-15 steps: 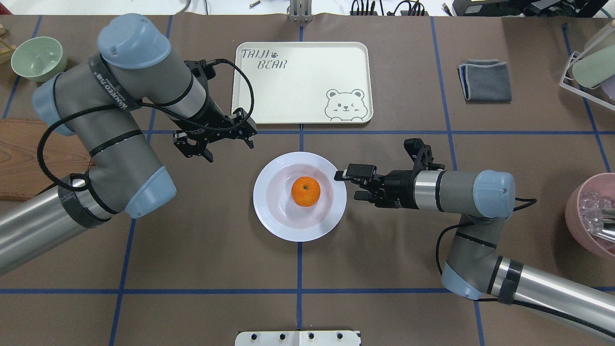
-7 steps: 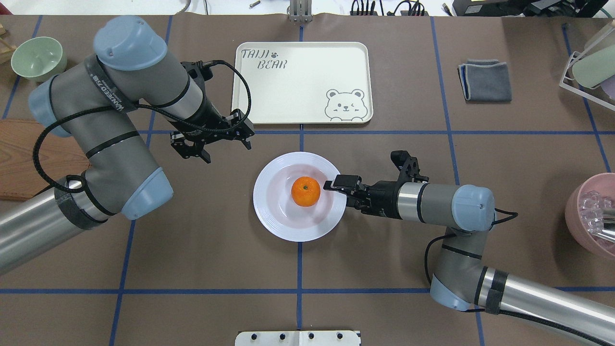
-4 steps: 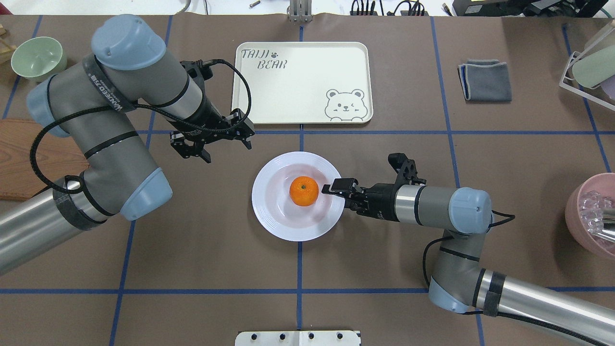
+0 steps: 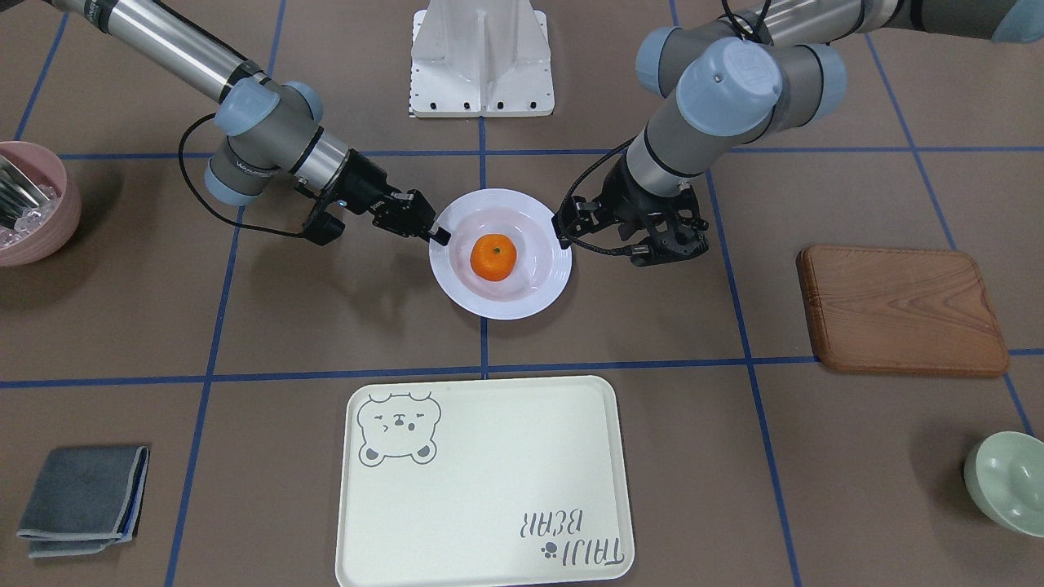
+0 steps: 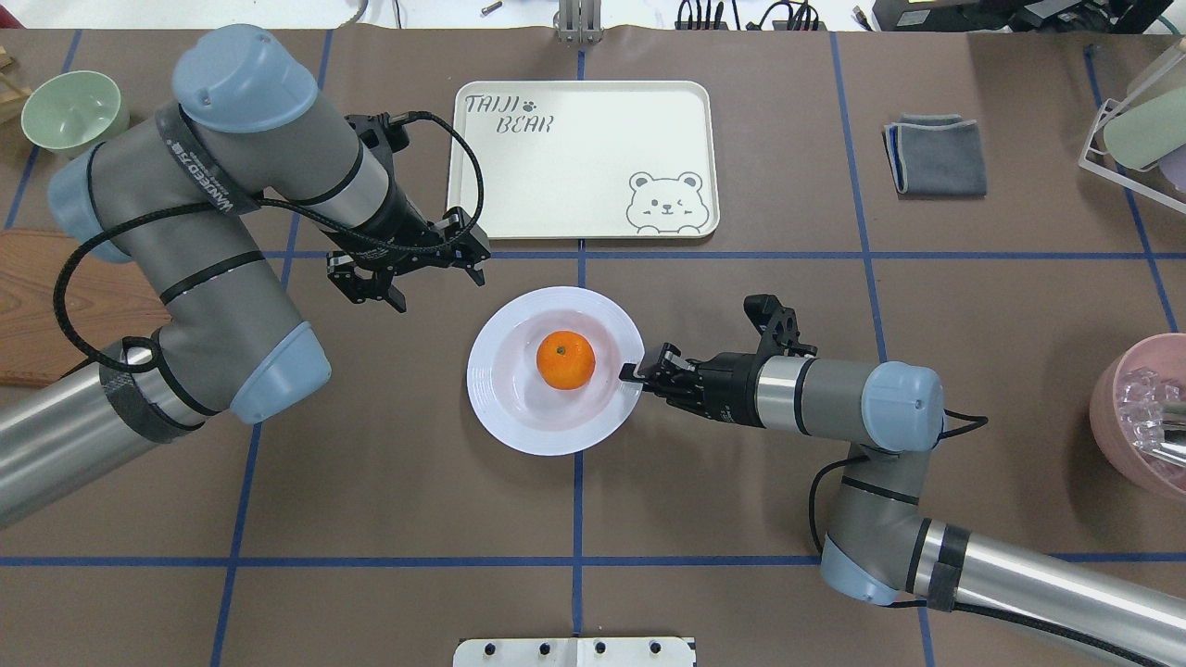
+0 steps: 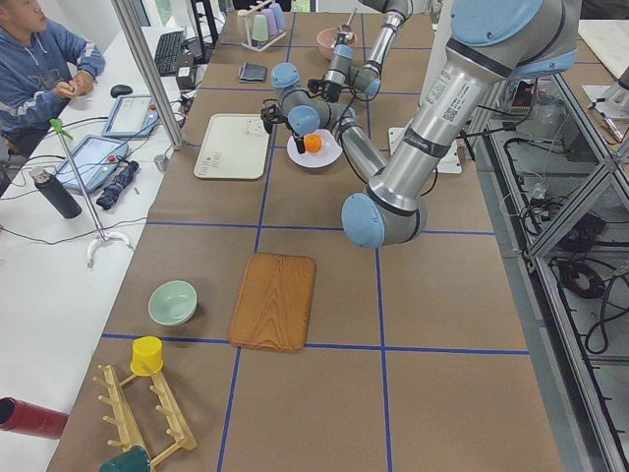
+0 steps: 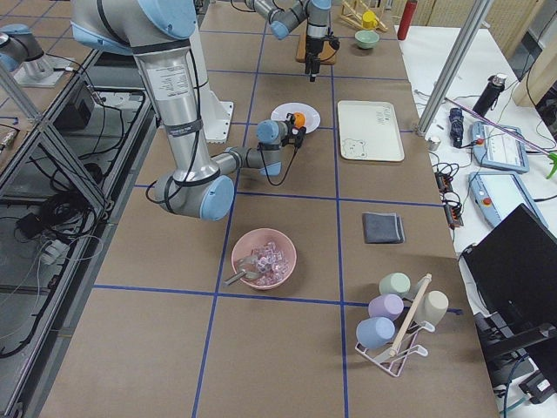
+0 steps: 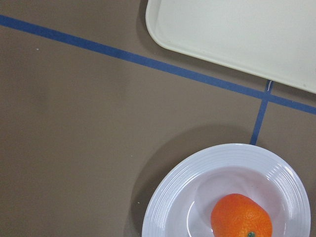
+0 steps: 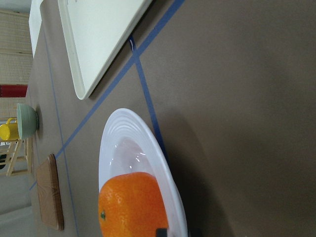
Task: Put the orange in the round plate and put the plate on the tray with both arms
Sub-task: 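Lift the plate with both grippers and carry it onto the cream tray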
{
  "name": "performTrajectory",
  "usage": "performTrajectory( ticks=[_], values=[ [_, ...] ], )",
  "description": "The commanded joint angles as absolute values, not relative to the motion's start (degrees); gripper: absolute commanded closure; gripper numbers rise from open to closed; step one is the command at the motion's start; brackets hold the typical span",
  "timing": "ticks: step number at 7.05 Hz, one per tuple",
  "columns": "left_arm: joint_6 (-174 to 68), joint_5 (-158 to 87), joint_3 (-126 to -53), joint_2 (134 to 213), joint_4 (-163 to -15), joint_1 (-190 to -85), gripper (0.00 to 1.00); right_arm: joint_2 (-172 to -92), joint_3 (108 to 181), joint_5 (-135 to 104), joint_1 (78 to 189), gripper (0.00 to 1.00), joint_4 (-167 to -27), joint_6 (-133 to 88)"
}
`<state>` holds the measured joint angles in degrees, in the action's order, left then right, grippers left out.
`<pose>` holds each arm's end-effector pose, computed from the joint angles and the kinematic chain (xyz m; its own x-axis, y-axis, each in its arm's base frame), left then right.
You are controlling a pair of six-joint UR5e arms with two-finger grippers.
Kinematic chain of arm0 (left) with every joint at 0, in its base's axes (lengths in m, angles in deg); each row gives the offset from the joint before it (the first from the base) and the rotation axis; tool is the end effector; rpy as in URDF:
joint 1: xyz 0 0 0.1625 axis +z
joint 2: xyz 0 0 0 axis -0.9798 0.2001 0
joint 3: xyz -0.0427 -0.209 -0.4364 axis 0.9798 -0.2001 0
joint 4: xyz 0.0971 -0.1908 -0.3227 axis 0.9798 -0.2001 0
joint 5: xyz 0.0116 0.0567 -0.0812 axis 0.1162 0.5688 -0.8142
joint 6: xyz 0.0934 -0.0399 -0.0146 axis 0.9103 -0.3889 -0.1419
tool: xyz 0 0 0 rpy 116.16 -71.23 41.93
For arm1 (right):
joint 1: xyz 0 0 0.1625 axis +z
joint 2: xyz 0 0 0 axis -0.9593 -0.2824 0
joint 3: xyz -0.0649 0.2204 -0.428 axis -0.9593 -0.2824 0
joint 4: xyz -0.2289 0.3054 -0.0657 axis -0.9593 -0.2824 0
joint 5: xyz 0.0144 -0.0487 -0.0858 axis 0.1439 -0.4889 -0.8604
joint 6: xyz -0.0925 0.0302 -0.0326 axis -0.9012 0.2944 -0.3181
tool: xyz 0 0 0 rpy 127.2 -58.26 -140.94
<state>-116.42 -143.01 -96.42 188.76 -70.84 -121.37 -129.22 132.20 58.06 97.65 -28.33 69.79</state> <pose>0.4437 -0.5067 0.2889 0.4916 -0.2370 -0.8379 0.0752 0.9702 -0.2303 -0.5280 -0.3686 0.4183 -0.1758 0.2707 0.9465 -0.2562 0.9157 -0.3095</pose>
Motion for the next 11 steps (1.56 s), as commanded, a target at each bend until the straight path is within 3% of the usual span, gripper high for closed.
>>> performTrajectory(
  ticks=[1,2,5,11],
  values=[
    [-116.42,-143.08,-96.52,188.76,-70.84,-121.52,0.02,-128.92,132.74,58.06,98.11,0.76,-28.31,70.31],
    [-116.42,-143.08,-96.52,188.76,-70.84,-121.44,0.02,-128.83,133.35,57.98,98.38,0.77,-28.31,70.49],
    [-116.42,-143.08,-97.39,188.41,-70.84,-121.61,0.02,-128.83,133.97,57.98,98.99,1.00,-28.22,70.92],
    [-116.42,-143.08,-100.64,186.56,-70.49,-121.96,0.02,-127.35,131.07,40.43,99.95,1.00,-18.64,83.65]
  ],
)
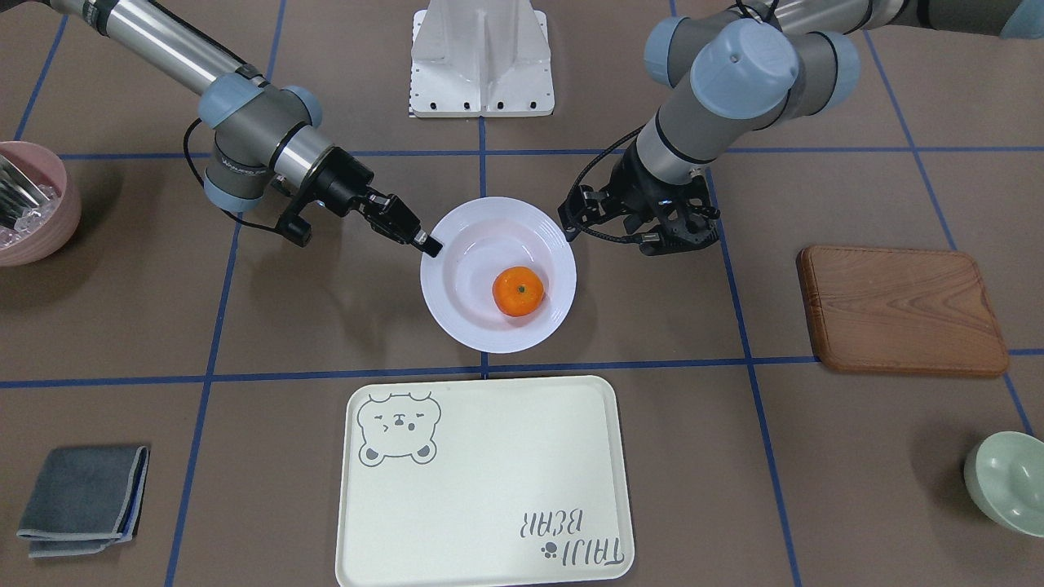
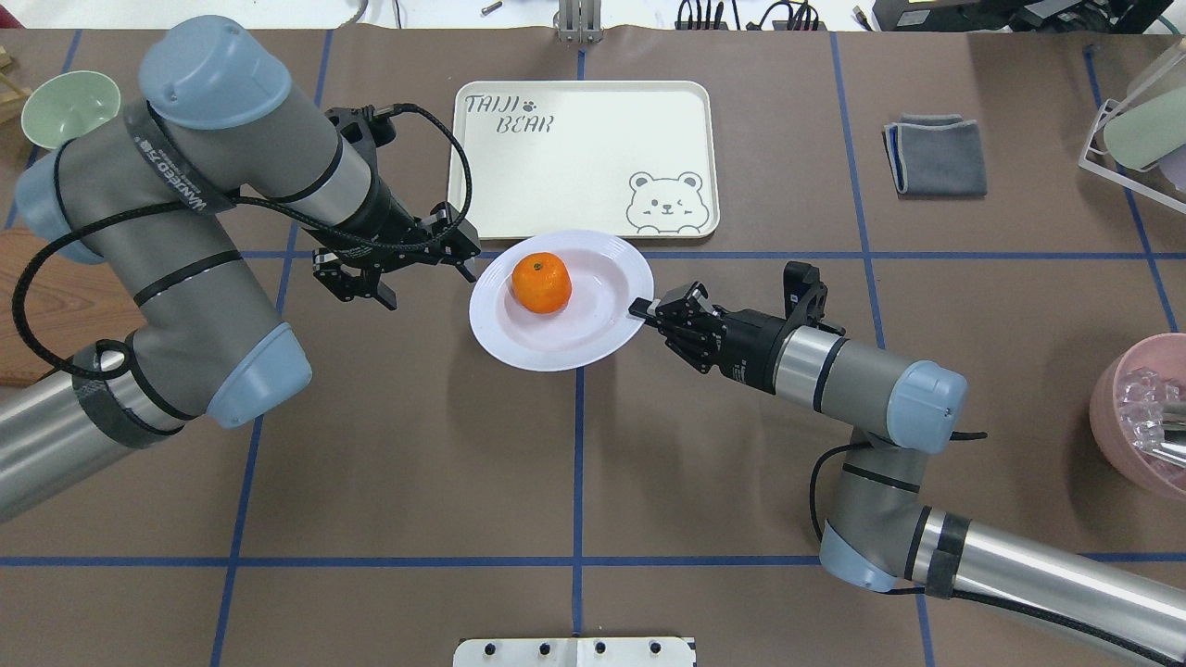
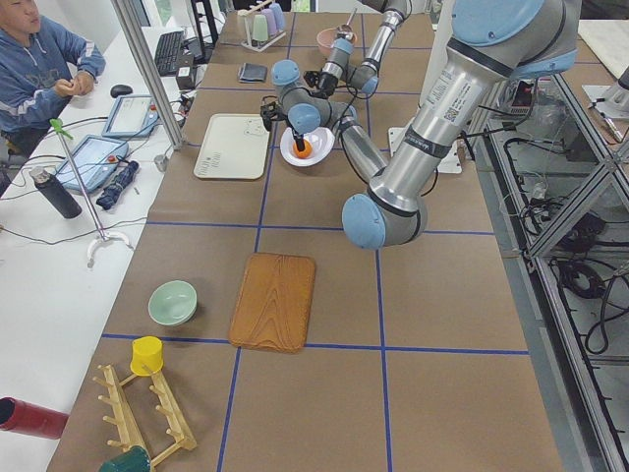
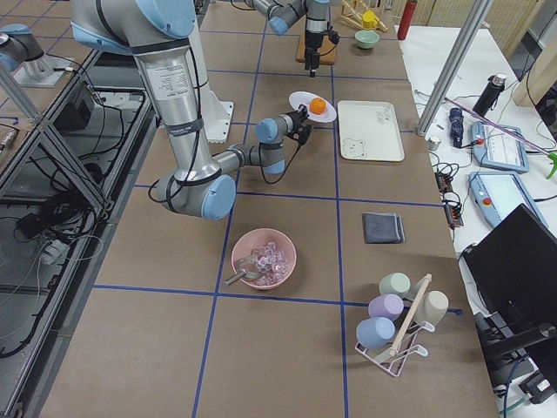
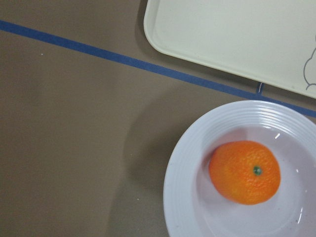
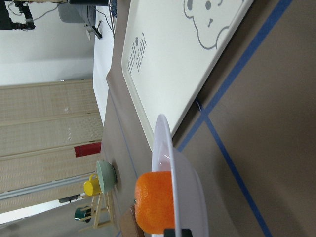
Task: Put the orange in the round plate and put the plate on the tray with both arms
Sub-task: 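Lift the plate with both grippers and carry it onto the cream tray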
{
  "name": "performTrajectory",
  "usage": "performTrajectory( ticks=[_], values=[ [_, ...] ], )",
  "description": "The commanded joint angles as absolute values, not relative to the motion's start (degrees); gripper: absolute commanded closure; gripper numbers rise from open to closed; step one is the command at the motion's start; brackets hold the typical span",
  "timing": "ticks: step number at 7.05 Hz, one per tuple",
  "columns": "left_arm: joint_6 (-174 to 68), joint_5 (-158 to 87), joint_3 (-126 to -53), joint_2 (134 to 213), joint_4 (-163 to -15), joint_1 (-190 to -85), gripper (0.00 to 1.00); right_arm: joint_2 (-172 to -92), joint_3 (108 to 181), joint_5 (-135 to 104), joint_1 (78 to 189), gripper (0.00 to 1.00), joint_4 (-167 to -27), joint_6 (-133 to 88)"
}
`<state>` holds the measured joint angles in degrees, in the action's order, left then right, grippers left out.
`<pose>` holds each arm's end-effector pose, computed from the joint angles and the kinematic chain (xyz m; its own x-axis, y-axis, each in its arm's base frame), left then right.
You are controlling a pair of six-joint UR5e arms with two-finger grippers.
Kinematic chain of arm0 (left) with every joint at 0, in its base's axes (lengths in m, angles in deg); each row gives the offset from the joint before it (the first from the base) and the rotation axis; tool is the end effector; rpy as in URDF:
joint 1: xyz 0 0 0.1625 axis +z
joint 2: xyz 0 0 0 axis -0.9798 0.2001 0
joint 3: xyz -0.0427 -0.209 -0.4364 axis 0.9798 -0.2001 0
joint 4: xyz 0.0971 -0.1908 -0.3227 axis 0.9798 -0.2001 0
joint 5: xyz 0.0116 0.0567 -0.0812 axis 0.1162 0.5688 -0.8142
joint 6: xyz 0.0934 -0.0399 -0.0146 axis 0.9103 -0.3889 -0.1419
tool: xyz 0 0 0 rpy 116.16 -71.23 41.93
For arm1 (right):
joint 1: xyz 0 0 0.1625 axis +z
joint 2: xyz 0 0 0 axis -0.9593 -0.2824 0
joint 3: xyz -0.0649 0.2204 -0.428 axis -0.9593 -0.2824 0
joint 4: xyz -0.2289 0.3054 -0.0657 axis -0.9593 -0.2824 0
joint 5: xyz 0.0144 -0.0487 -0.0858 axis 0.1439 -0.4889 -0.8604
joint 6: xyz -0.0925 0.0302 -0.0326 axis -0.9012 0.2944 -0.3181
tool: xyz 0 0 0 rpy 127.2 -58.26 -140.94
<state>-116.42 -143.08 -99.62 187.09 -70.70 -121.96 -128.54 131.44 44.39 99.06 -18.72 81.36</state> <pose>0.4247 -0.4979 0.2867 0.4741 -0.2280 -0.8505 0.0802 0.9731 -0.2162 -0.4957 -0.3976 0.4028 -0.4684 0.3315 0.8190 -0.3436 0.7856 -0.5145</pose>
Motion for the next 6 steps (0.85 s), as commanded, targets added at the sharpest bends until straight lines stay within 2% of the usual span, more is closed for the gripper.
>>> performTrajectory(
  ticks=[1,3,5,6],
  values=[
    [-116.51,-142.99,-101.43,186.30,-70.40,-122.05,0.02,-125.69,129.94,39.79,102.92,1.00,-21.08,84.54],
    [-116.68,-142.90,-103.62,184.99,-70.31,-122.49,0.02,-118.66,126.35,35.86,105.32,1.00,-35.55,84.64],
    [-117.30,-142.82,-105.90,183.41,-70.31,-122.49,0.02,-112.26,117.32,29.27,104.71,1.00,-40.23,90.40],
    [-117.30,-142.82,-106.62,182.61,-70.31,-122.49,0.02,-110.22,115.80,28.54,104.62,1.00,-43.92,92.53]
  ],
)
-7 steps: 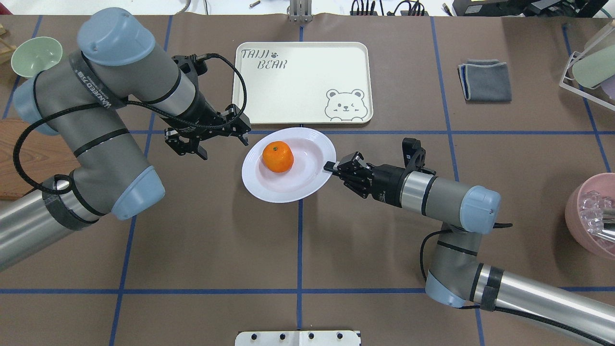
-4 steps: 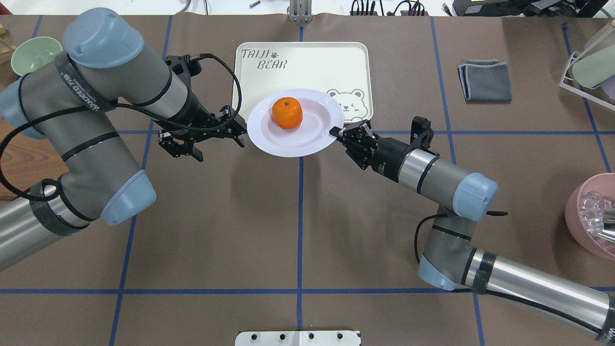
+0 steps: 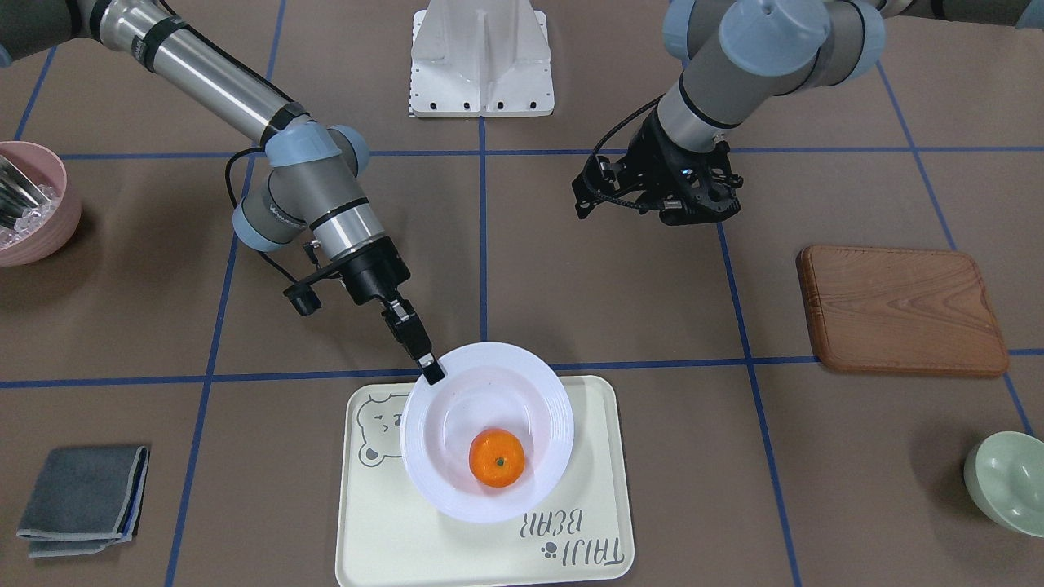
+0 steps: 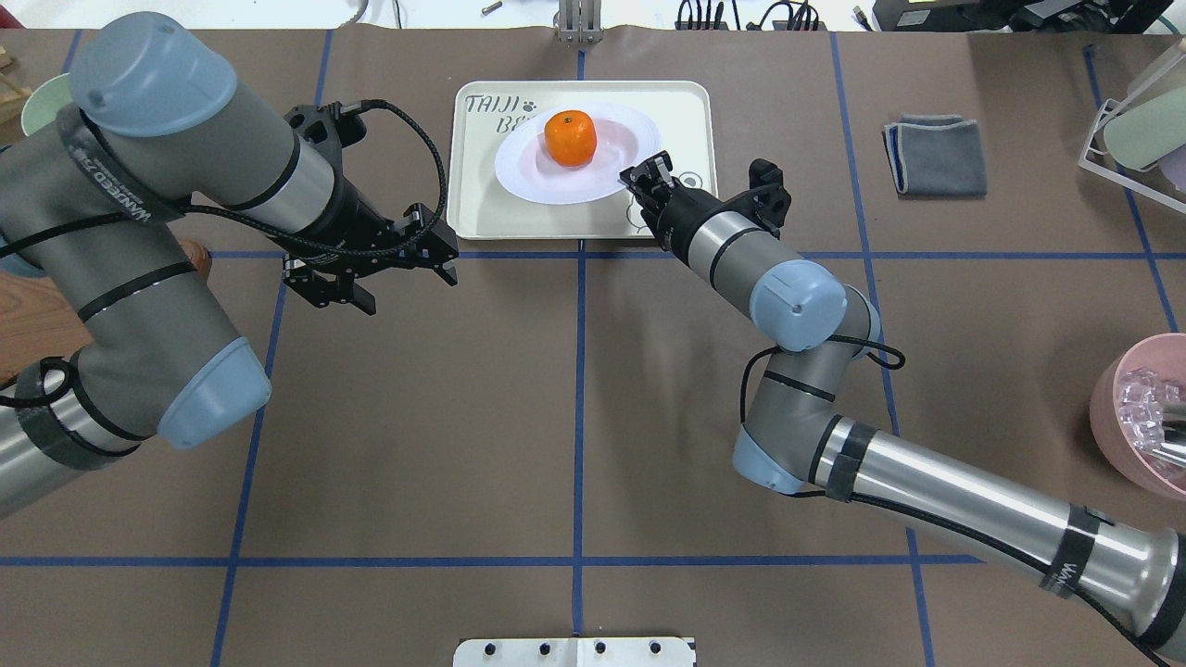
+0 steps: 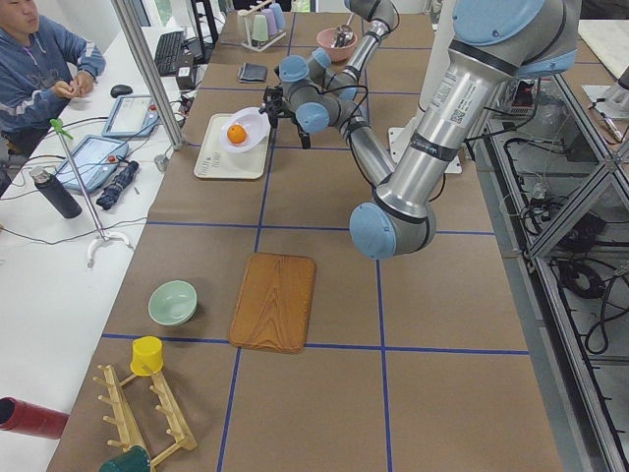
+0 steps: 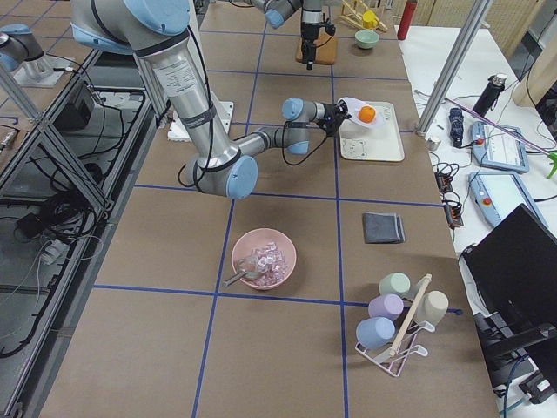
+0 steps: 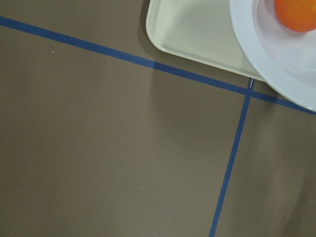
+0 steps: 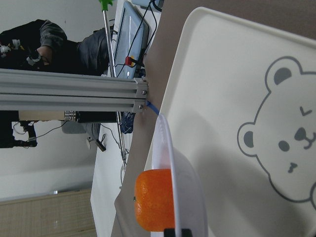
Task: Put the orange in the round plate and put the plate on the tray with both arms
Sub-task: 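Lift the plate with both grippers and carry it onto the cream tray, then open both grippers and pull them back from the plate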
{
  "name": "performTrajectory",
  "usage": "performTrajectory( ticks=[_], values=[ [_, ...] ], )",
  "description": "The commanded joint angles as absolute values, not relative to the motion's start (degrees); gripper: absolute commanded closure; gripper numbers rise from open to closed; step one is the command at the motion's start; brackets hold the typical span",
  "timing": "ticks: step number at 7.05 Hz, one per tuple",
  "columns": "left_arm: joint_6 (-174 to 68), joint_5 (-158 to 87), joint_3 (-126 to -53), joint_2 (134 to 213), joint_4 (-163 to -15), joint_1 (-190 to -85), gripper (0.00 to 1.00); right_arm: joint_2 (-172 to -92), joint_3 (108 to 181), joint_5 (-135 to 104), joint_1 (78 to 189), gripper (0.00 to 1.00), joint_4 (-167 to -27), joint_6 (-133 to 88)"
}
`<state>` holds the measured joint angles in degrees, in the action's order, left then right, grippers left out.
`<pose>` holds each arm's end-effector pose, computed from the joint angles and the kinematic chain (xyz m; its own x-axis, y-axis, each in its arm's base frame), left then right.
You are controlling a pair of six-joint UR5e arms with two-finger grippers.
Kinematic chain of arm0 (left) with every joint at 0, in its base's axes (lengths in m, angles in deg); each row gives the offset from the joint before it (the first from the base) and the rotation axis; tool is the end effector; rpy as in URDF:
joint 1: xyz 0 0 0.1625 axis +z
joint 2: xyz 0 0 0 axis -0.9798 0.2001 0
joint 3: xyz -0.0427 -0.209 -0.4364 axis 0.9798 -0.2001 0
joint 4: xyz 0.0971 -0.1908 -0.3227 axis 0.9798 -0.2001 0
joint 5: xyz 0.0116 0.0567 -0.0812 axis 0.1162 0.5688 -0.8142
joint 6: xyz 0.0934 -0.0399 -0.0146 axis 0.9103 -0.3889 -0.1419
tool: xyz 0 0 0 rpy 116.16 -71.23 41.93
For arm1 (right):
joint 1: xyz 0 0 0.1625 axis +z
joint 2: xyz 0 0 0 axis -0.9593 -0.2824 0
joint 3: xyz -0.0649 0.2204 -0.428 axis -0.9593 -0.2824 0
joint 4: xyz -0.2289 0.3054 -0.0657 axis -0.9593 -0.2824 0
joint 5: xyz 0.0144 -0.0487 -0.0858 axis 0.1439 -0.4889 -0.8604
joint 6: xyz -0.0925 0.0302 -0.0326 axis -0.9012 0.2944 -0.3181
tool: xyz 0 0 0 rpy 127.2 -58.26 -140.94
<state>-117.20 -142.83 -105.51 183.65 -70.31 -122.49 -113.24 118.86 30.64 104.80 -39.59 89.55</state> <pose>0.3933 -0.4765 0.2867 0.4493 -0.2242 -0.8648 0.0938 0.9745 -0.2039 -0.5567 -0.5356 0.3482 -0.4509 0.4073 0.7943 -0.6468 0.4641 -0.6052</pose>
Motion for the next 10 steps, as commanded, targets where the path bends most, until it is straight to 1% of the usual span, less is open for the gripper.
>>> performTrajectory(
  ticks=[1,2,3,4,5,6,8,9,10],
  values=[
    [-117.30,-142.73,-106.71,182.52,-70.31,-122.49,0.02,-108.55,112.73,24.88,103.40,1.00,-45.61,93.77],
    [-117.30,-142.73,-106.71,182.52,-70.31,-122.49,0.02,-107.05,110.88,22.67,102.78,1.00,-45.71,93.95],
    [-117.30,-142.64,-106.62,182.52,-70.31,-122.49,0.02,-107.04,110.68,22.56,102.86,1.00,-46.76,95.35],
    [-117.30,-142.64,-106.62,182.61,-70.31,-122.49,0.02,-106.69,110.86,22.64,102.86,0.38,-48.07,95.62],
    [-117.21,-142.64,-106.54,182.69,-70.31,-122.49,0.02,-106.95,112.95,22.73,102.95,0.00,-48.17,95.63],
    [-117.12,-142.64,-106.53,182.78,-70.31,-122.67,0.02,-108.34,116.71,23.08,102.86,0.00,-48.35,95.10],
    [-116.77,-142.46,-106.27,182.78,-70.31,-122.84,0.02,-117.63,129.43,23.17,99.71,0.00,-48.44,94.14],
    [-116.60,-142.38,-106.10,182.70,-70.31,-123.19,0.02,-121.59,134.28,23.43,98.74,0.00,-48.35,91.78],
    [-116.51,-142.29,-105.92,182.61,-70.31,-123.72,0.02,-124.50,138.76,29.96,99.60,0.00,-48.18,86.63]
  ],
)
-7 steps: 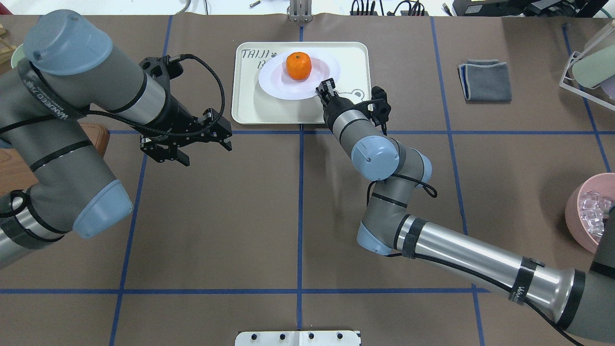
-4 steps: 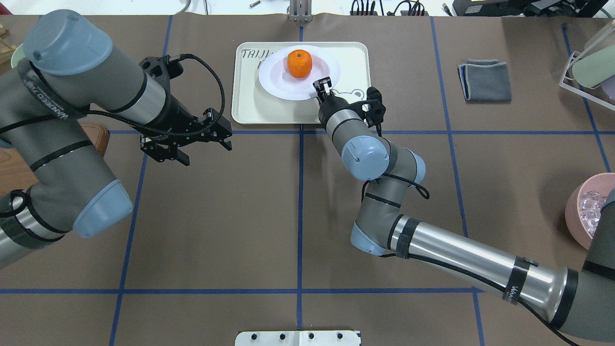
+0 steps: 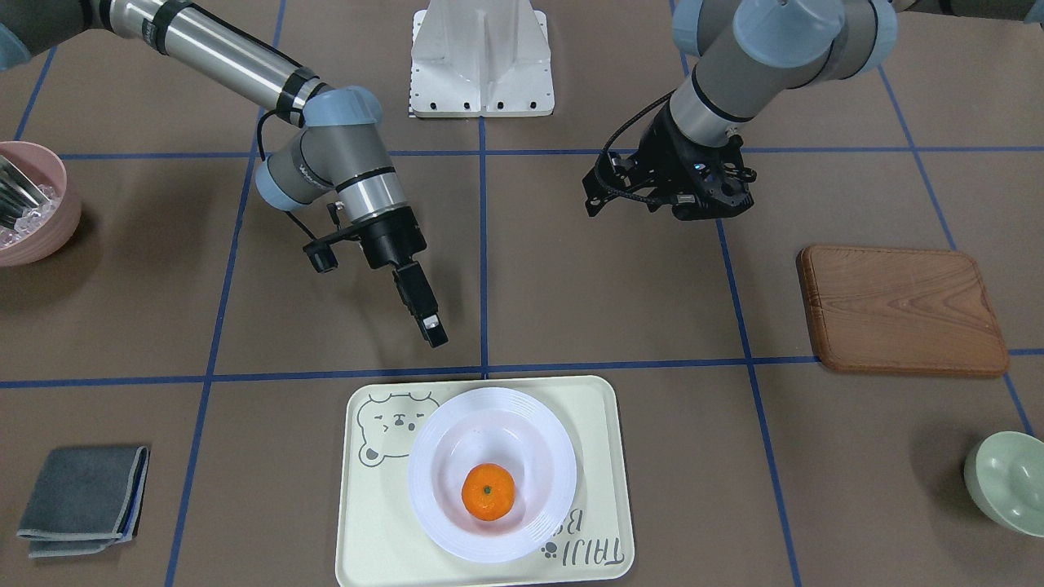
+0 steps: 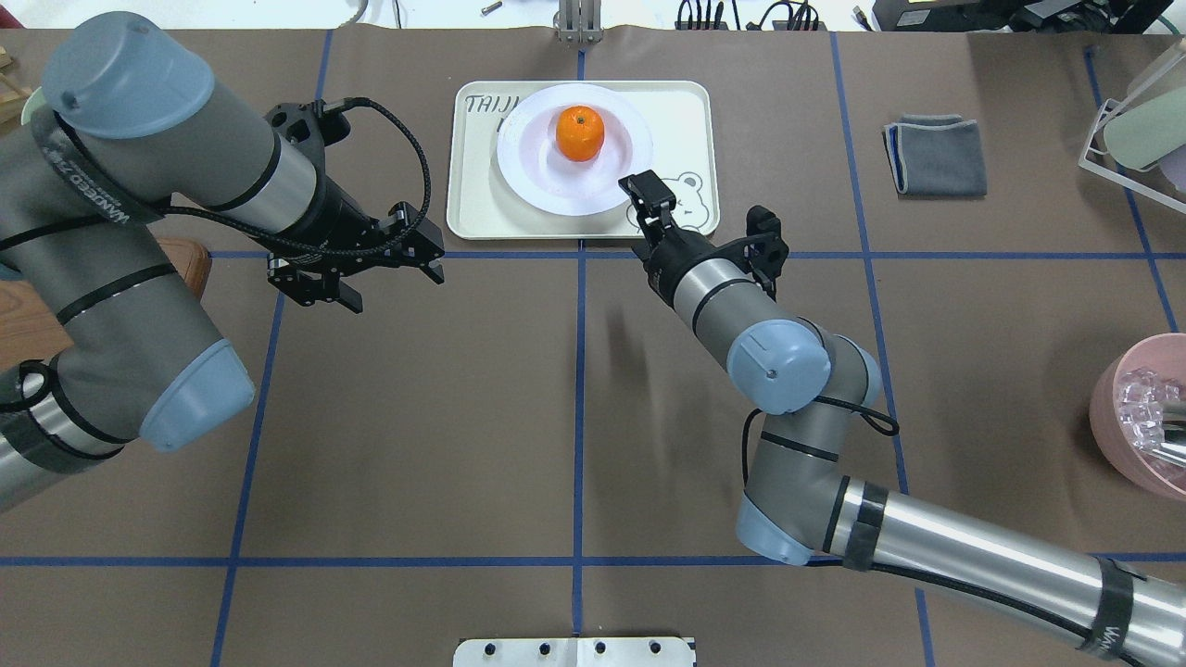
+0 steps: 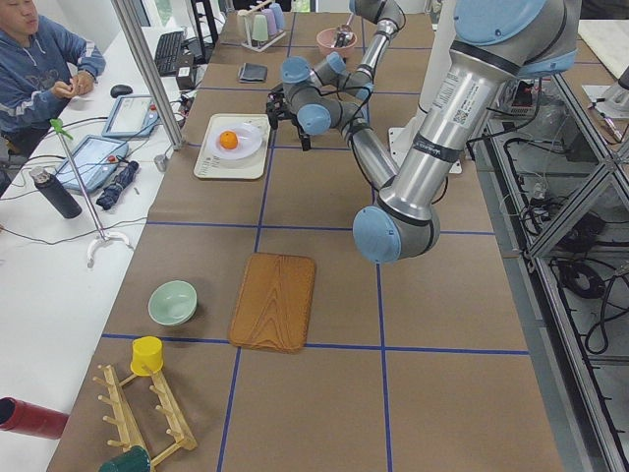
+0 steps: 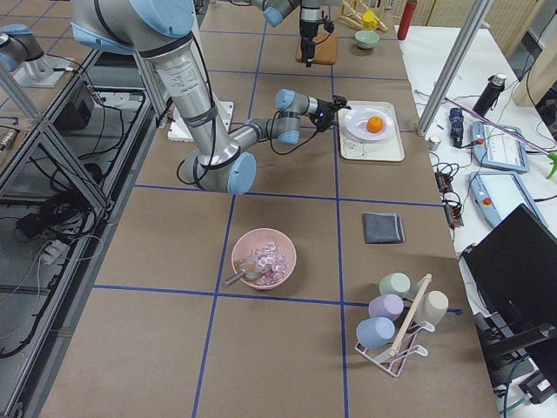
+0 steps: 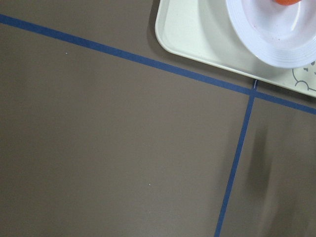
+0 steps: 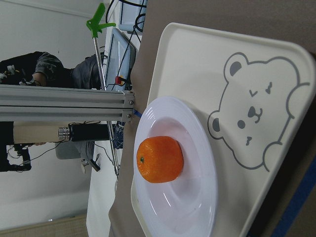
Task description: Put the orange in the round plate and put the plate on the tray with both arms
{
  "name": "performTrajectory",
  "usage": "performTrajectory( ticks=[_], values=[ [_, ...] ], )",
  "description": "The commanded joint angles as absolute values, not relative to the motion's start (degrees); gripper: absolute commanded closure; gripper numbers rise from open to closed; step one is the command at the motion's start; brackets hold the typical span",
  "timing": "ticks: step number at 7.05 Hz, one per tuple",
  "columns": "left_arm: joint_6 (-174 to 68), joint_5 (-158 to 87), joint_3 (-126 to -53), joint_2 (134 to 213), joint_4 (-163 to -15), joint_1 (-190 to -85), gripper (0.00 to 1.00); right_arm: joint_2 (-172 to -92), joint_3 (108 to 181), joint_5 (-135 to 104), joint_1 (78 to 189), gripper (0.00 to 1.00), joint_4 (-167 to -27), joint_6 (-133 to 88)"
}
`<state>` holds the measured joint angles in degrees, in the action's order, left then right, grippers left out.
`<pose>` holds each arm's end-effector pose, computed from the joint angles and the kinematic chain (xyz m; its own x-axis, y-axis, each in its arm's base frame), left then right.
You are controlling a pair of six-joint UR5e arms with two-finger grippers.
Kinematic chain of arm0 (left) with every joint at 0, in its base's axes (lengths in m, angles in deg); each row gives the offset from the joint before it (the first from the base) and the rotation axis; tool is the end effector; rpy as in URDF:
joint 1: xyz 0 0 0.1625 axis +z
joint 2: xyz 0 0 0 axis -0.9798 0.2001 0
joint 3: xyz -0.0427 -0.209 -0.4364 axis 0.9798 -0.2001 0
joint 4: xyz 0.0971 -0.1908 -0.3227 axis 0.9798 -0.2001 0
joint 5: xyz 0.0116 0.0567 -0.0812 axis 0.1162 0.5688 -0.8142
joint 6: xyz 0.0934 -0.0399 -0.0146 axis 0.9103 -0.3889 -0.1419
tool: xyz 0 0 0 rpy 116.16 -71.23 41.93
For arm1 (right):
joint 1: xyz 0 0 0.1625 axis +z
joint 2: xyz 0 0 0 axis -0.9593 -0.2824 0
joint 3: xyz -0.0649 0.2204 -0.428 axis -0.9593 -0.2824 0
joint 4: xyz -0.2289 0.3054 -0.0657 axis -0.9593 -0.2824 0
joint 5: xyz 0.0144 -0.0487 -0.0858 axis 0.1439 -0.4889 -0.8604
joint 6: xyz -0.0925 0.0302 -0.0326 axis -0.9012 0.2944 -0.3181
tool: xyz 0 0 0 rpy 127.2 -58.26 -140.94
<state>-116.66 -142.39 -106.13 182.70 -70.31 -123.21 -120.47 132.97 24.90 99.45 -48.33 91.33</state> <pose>0.3834 -0.4784 0.2931 0.4524 -0.2241 -0.8632 0.1093 0.9745 -0.1957 -0.5409 -0.4611 0.3451 -0.4485 0.4255 0.7860 -0.6553 0.4414 -0.6129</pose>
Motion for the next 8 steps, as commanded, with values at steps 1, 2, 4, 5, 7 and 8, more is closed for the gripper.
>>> performTrajectory(
  ticks=[1,2,4,5,7,8],
  values=[
    [-116.51,-142.29,-105.92,182.52,-70.31,-124.42,0.02,-129.49,143.85,40.82,104.05,0.00,-48.17,83.09],
    [-114.33,-142.29,-106.27,181.13,-70.40,-125.30,0.02,-131.62,144.69,54.67,111.23,0.00,-48.35,79.23],
    [-107.31,-142.29,-108.54,175.78,-70.49,-128.01,0.02,-135.32,142.17,82.28,128.53,0.00,-48.52,62.14],
    [-102.15,-142.29,-110.38,171.66,-70.49,-129.68,0.02,-135.60,137.54,94.59,137.49,0.00,-48.61,51.00],
    [-88.89,-142.29,-112.77,163.83,-70.58,-135.38,0.02,-135.51,134.49,105.07,146.78,0.00,-62.15,20.02],
    [-81.69,-142.29,-112.95,160.58,-70.58,-138.46,0.02,-135.43,134.67,105.00,148.20,0.00,-70.59,8.12]
  ],
)
